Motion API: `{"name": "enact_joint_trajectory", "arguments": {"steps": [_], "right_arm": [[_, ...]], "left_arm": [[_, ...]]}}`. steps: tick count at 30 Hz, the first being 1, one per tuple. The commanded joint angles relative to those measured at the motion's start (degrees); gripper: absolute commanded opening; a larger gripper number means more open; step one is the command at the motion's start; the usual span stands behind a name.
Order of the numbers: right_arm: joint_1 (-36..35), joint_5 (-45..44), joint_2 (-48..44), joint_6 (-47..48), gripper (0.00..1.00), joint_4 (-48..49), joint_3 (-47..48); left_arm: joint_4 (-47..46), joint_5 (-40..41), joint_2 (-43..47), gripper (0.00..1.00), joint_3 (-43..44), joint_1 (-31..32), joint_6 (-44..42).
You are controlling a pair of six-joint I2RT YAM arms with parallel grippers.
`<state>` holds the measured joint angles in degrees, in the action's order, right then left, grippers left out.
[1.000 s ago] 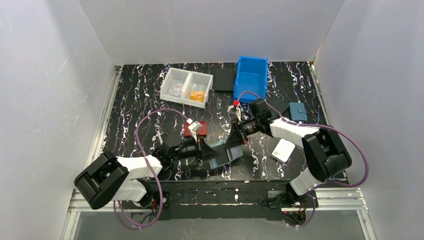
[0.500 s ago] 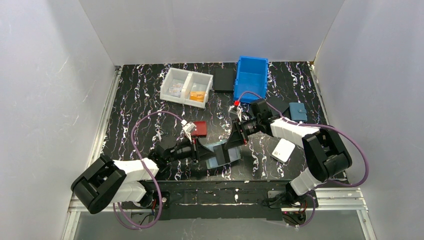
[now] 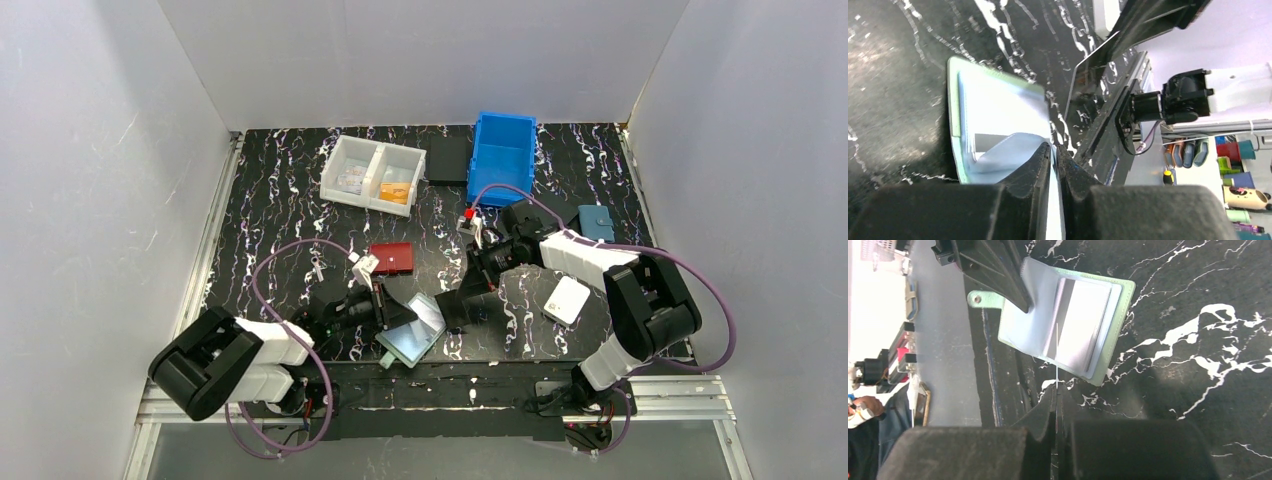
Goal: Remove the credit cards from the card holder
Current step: Remove the credit card from the card holder.
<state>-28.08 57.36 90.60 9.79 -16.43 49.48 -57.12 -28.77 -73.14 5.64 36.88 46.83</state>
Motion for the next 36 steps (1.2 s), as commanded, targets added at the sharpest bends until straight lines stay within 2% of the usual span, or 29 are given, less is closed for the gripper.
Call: {"name": "enact_joint_trajectory", "arguments": {"steps": [1,5,8,13,16,18,21,24,27,30,34,36], "right_arm": [[0.5,-3.0,-1.9,5.1,0.01,-3.6,3.2],[0.6,-5.0,-5.6,9.5,0.01,-6.1,3.7],[0.7,-6.9,-8.6,13.0,0.01,-7.5,3.8],[1.3,-7.6,-11.8,16.6,0.01,-7.9,3.7],[2.1,-4.3,-12.2,19.3,0.01,-10.4,4.7],[2.7,-0.5,-12.2,20.9,0.01,-11.9,4.7],[3.3,4.4,-12.4,22.1,0.01,-12.5,4.0],[3.3,7.6,-12.6,22.2,0.01,-11.9,3.0],[3.3,8.8,-13.0,22.8,0.01,-11.8,2.8],[3.3,9.2,-13.5,23.0,0.01,-11.3,2.6],[4.3,14.8,-12.7,13.0,0.01,-2.7,0.0],[4.6,17.8,-11.8,8.2,0.01,1.5,-1.2]], "left_arm": [[0.9,3.1,-2.5,0.12,-0.8,-1.2,4.1],[7.1,4.5,0.2,0.17,-1.6,-2.1,9.8],[17.0,5.8,9.2,0.22,-1.5,-2.1,11.7],[39.5,12.0,29.9,0.47,0.5,-2.6,9.3],[48.5,15.1,41.1,0.71,1.1,-3.0,6.9],[49.5,15.2,46.6,0.95,0.3,-3.1,7.2],[42.7,11.0,50.8,0.98,-2.0,-3.1,6.7],[38.1,5.9,47.8,0.98,-0.3,-3.1,6.0],[35.0,2.6,39.8,0.98,3.5,-2.9,9.0],[26.8,3.2,30.6,0.98,5.5,-0.1,13.3],[25.0,6.4,19.6,0.97,12.5,9.2,2.4],[24.9,7.2,14.9,0.92,15.2,11.2,-3.3]]}}
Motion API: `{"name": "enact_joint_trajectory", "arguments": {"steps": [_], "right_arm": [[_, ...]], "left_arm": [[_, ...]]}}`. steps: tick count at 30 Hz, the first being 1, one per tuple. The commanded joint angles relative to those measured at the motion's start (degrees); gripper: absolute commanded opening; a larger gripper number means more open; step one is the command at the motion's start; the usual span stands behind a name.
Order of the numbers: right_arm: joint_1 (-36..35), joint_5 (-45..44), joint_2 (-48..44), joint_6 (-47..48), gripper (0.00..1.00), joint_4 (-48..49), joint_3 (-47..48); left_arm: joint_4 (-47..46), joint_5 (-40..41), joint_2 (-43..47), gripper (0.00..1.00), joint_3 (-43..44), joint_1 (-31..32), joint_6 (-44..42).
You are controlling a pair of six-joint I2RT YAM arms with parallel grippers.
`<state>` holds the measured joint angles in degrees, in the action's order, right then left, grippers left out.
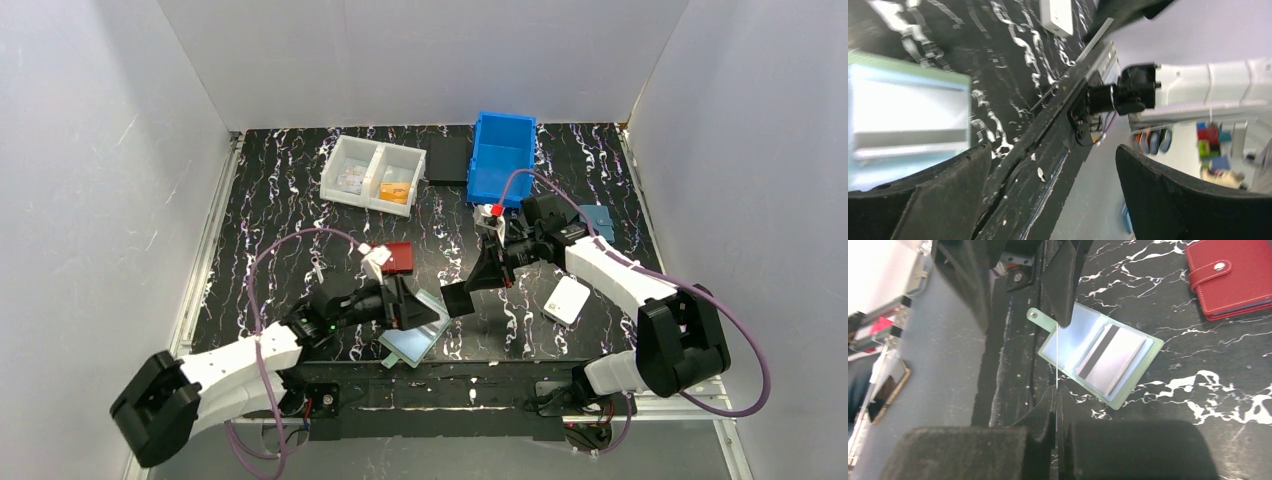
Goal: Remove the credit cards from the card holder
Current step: Remove the credit card from the card holder.
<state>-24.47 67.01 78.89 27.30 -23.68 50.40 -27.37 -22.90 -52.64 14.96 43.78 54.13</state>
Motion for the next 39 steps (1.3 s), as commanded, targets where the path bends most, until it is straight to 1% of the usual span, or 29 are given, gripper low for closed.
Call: {"name": "enact_joint_trajectory", "arguments": {"steps": [1,5,8,9,11,13,14,15,16,19,20,22,23,25,26,28,29,31,32,34,36,37,39], "right_arm": [[1.0,8.6,0.4,-10.8,0.01,9.7,-2.3],[1.0,9.9,2.3,-13.0,0.01,10.7,-2.1],[1.0,9.3,3.0,-13.7,0.01,10.7,-1.9],[1.0,9.3,3.2,-13.8,0.01,10.7,-1.9],[1.0,9.1,3.4,-14.2,0.01,10.8,-1.9],[1.0,8.6,3.6,-14.4,0.01,10.8,-2.0],[1.0,8.4,3.7,-14.5,0.01,11.0,-2.1],[1.0,8.3,3.7,-14.7,0.01,11.1,-2.1],[1.0,8.2,3.7,-14.8,0.01,11.2,-2.2],[1.0,7.4,3.5,-15.1,0.02,11.6,-2.2],[1.0,6.7,3.4,-15.1,0.06,11.7,-2.1],[1.3,3.6,3.0,-15.1,0.40,11.0,-1.4],[1.8,2.8,2.8,-14.1,0.52,9.1,-0.6],[4.0,4.8,2.6,-13.2,0.66,7.0,0.2],[4.8,6.8,2.6,-14.6,0.71,7.6,-0.1],[6.1,9.9,2.1,-20.3,0.79,13.1,-2.0],[6.3,10.3,1.5,-25.2,0.83,18.2,-3.5],[6.5,9.9,-0.1,-35.3,0.89,28.5,-6.9],[6.5,9.4,-0.6,-38.0,0.92,30.9,-7.6],[6.4,7.8,-1.3,-40.3,0.96,31.5,-7.7],[6.6,4.6,-1.3,-44.8,0.98,32.7,-7.6],[7.0,3.4,-1.1,-47.9,0.98,34.3,-7.7],[7.8,1.7,-0.5,-55.5,0.98,38.6,-8.2]], "left_arm": [[-5.0,1.2,-7.8,0.89,7.0,4.6,-12.1],[-6.6,0.2,-14.5,0.76,10.4,4.6,-13.4],[-9.0,-1.9,-17.9,0.61,11.7,4.7,-12.4],[-9.6,-2.6,-18.9,0.54,12.0,4.7,-12.0],[-10.9,-4.3,-20.6,0.36,12.3,4.6,-11.4],[-12.6,-5.7,-22.1,0.20,12.5,4.7,-10.7],[-13.4,-6.4,-22.7,0.10,12.5,4.7,-10.3],[-14.5,-6.8,-23.1,0.03,12.3,4.6,-10.0],[-15.5,-7.1,-23.5,0.00,12.1,4.6,-9.8],[-18.1,-8.1,-23.3,0.00,11.1,4.6,-9.7],[-18.3,-8.5,-22.8,0.00,10.7,4.6,-10.2],[-18.2,-8.8,-21.1,0.00,9.6,4.6,-13.5],[-17.6,-8.7,-19.8,0.00,8.6,4.6,-15.5],[-13.9,-7.1,-15.9,0.00,6.9,4.7,-22.3],[-11.5,-6.1,-13.5,0.00,6.3,4.7,-25.7],[-6.1,-2.9,-8.1,0.00,5.6,5.4,-34.8],[-3.3,-0.7,-5.4,0.00,6.0,6.1,-39.7],[2.5,5.1,-1.5,0.00,7.1,7.9,-49.7],[5.1,8.4,-0.1,0.00,8.2,8.6,-54.0],[9.2,15.7,0.9,0.00,10.4,10.5,-62.8],[11.2,26.5,-0.1,0.00,12.1,13.5,-72.0],[11.3,32.0,-1.4,0.00,12.7,15.0,-78.3],[10.9,44.1,-5.5,0.00,14.5,19.0,-87.8]]}}
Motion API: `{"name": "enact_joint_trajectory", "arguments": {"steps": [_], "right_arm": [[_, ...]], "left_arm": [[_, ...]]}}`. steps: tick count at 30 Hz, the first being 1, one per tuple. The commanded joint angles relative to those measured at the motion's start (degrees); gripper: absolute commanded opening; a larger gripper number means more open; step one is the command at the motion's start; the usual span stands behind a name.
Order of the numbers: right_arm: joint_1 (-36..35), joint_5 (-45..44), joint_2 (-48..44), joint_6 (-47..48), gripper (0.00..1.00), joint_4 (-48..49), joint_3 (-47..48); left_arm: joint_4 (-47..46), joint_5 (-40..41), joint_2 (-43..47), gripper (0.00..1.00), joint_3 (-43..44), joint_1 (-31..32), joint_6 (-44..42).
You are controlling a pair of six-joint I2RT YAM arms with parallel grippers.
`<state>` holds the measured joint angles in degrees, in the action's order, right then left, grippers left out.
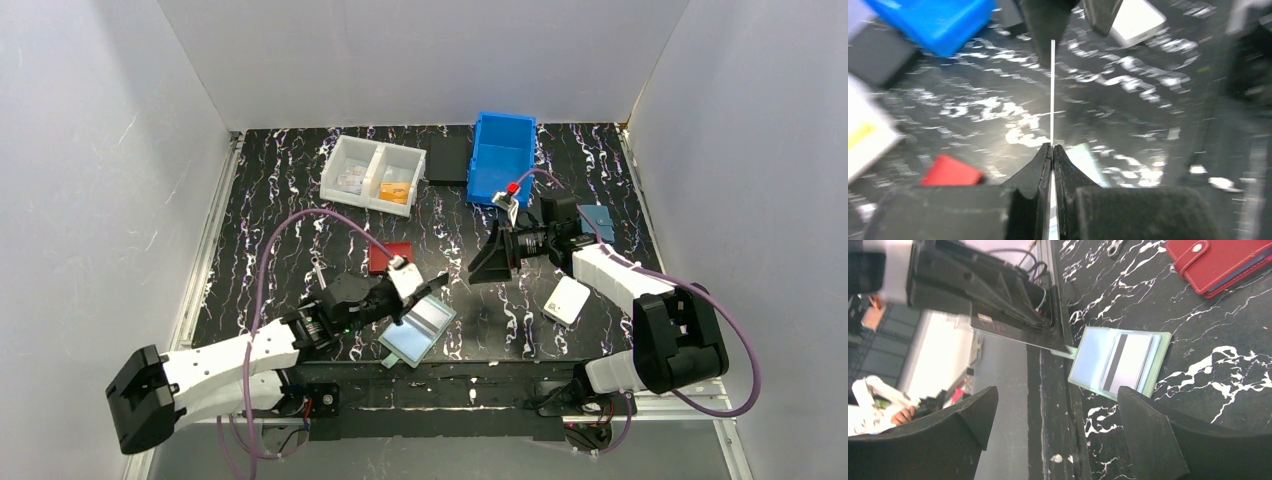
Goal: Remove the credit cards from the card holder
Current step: Remove the credit card from the card holder.
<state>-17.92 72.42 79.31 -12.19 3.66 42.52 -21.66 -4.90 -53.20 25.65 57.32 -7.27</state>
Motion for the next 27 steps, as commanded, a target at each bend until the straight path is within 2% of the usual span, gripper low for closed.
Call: {"name": "enact_joint_trajectory", "arguments": {"steps": [1,4,8,16,20,22,24,25,27], "right_arm": [[1.6,-5.2,-0.6,-19.5,0.98,12.7,-0.6],[2.0,-9.1,0.0,-27.6,0.98,15.0,-1.5],[1.7,-9.6,2.1,-34.9,0.98,19.1,-2.8],[-3.6,-9.4,7.8,-35.8,0.97,17.2,-1.8],[-6.0,-7.8,10.7,-38.2,0.93,18.6,-1.4],[-6.7,-6.9,11.4,-40.2,0.86,20.4,-1.5],[-6.9,-6.5,11.7,-42.1,0.75,22.3,-2.0],[-7.0,-6.5,11.7,-42.8,0.65,23.0,-2.2],[-6.9,-6.4,11.9,-43.3,0.39,23.6,-2.3]], "left_arm": [[4.8,30.6,-7.1,0.00,4.8,6.6,-30.8],[1.3,37.5,-12.7,0.00,6.5,8.7,-40.5],[-3.6,40.4,-17.1,0.00,7.1,10.9,-46.0],[-7.9,41.3,-21.7,0.00,8.2,14.3,-45.1],[-8.4,41.5,-23.5,0.00,9.0,15.6,-44.4],[-8.5,41.8,-24.6,0.00,9.5,16.1,-44.5],[-8.6,42.1,-25.8,0.00,9.9,16.5,-44.8],[-8.6,42.3,-26.3,0.00,10.0,16.5,-44.8],[-8.7,42.7,-26.8,0.00,10.1,16.6,-44.7]]}}
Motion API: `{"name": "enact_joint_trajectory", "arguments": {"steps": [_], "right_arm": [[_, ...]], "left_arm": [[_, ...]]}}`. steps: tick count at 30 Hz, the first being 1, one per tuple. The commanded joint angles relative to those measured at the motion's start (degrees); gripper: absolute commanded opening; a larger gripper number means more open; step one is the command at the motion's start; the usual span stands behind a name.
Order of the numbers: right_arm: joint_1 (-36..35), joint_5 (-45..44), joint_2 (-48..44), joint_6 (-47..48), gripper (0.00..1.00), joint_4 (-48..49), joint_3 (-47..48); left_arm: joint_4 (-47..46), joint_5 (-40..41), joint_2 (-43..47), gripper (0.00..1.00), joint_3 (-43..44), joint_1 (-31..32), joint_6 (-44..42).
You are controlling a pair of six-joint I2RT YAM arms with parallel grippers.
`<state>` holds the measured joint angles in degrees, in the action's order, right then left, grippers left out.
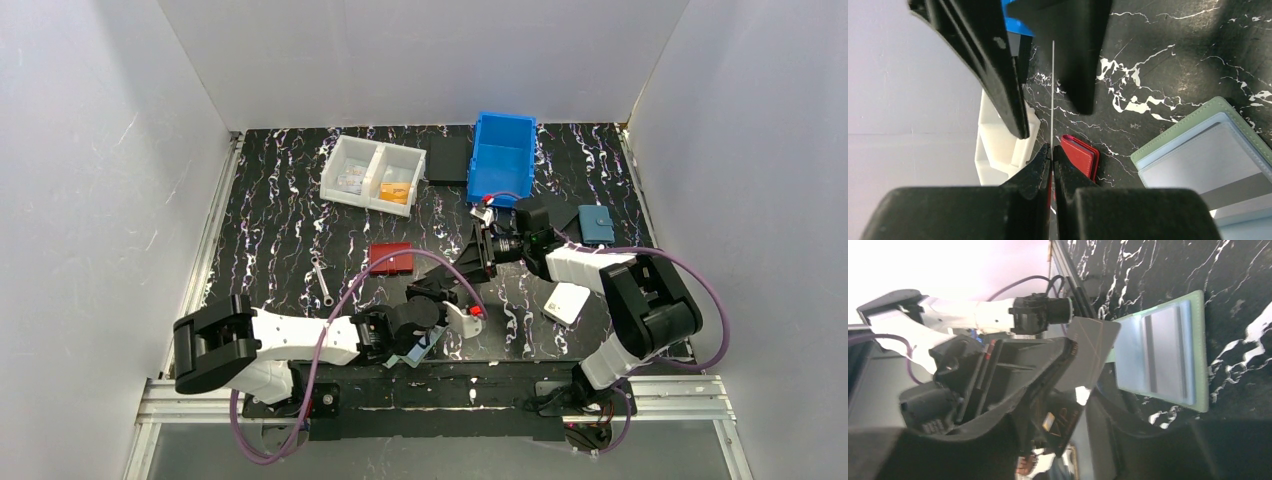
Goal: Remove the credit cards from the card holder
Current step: Remove the credit card from the card holder.
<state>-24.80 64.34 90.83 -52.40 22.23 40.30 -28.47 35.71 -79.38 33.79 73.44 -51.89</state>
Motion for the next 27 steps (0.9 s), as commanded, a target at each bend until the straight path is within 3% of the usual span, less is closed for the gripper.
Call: {"name": "enact_joint_trajectory", "arguments": {"steps": [1,3,4,7,10,15,21,24,27], "right_arm": [[-0.1,1.8,0.4,-3.2,0.26,5.2,-0.1],[-0.1,2.4,0.9,-3.3,0.08,5.8,0.0],[0.0,2.7,1.1,-3.3,0.03,6.2,0.0],[0.3,3.2,1.6,-2.7,0.01,6.8,0.3],[1.7,2.5,1.0,0.6,0.01,4.4,0.7],[3.6,-0.7,-2.8,23.6,0.01,-11.5,4.7],[3.6,-3.7,-9.4,41.7,0.01,-20.0,5.5],[3.7,-4.3,-11.3,51.7,0.01,-26.3,7.2],[4.0,-10.3,-12.2,64.7,0.01,-36.7,11.4]], "left_arm": [[-2.0,2.2,-0.7,0.00,1.9,0.5,0.0],[-2.0,2.5,-0.7,0.03,1.6,0.5,0.6],[-2.0,2.5,-0.5,0.11,1.4,0.5,1.1],[-1.8,1.6,0.9,0.43,0.3,0.5,4.3],[0.1,-1.5,5.5,0.72,-2.1,0.7,13.5],[14.3,-11.4,21.1,0.94,-3.9,-0.3,40.2],[20.5,-29.1,34.7,0.98,-7.6,-9.4,66.4],[20.4,-31.7,37.4,0.98,-9.6,-12.2,72.5],[20.6,-31.1,38.7,0.98,-10.9,-12.4,74.7]]}}
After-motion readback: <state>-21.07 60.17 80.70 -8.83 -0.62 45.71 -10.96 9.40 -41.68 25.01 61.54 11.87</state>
